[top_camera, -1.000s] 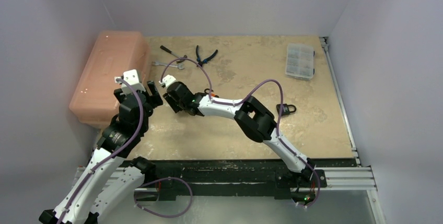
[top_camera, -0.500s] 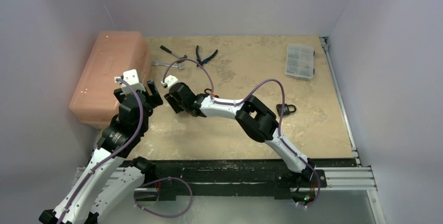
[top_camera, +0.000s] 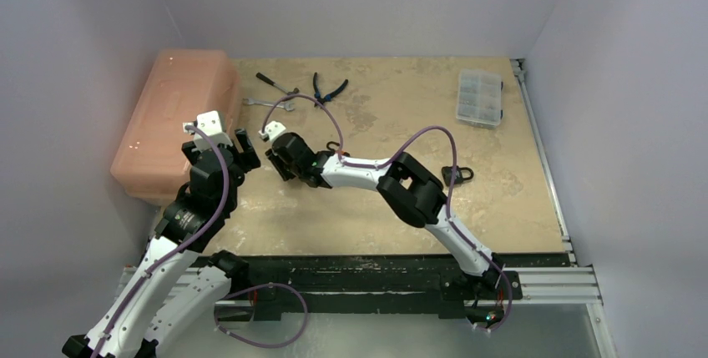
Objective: Unlock with the key
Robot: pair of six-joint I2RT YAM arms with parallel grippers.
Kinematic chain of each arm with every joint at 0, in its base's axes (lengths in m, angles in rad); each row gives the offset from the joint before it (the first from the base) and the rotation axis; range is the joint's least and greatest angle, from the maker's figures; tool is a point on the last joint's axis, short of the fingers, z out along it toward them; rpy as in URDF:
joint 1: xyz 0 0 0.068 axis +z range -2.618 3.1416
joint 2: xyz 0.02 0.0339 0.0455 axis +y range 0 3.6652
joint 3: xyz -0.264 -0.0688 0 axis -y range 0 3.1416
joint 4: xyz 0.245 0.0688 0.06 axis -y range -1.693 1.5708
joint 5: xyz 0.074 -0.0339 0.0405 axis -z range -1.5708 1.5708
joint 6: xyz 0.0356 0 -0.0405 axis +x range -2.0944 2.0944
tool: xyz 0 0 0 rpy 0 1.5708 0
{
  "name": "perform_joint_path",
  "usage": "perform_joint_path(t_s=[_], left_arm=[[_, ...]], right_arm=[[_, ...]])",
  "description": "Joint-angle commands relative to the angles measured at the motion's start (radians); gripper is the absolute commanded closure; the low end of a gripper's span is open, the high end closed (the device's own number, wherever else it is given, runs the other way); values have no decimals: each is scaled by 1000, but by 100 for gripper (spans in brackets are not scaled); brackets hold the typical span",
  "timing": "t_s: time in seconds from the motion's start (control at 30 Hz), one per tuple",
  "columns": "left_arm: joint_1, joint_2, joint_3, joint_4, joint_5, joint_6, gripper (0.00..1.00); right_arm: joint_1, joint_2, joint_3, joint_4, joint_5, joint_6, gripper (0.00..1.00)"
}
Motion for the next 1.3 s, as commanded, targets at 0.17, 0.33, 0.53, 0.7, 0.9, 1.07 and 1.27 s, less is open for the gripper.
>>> perform_joint_path(t_s=[0.17,0.33,0.53,0.7,0.9,1.07,1.27], left_arm=[[7,-2,-8,32,17,20,25],[7,-6,-14,42,46,23,25],[7,-8,-16,50,224,50,25],[7,37,25,12,448,20,28],[7,59,101,14,724,-49,29],[7,103,177,14,871,-103,32],[7,170,232,40,1051,-148,39]], right_arm=[[0,-211,-238,13,-79,33,83],[0,-367,-361,75,-88,66,84],[0,-545,-524,136,-95,92,85],[-1,-736,-688,203,-98,93,85],[-1,-953,-838,251,-91,91,85],[-1,-1130,-919,276,-93,90,84],[-1,-1274,-966,277,-112,77,83]])
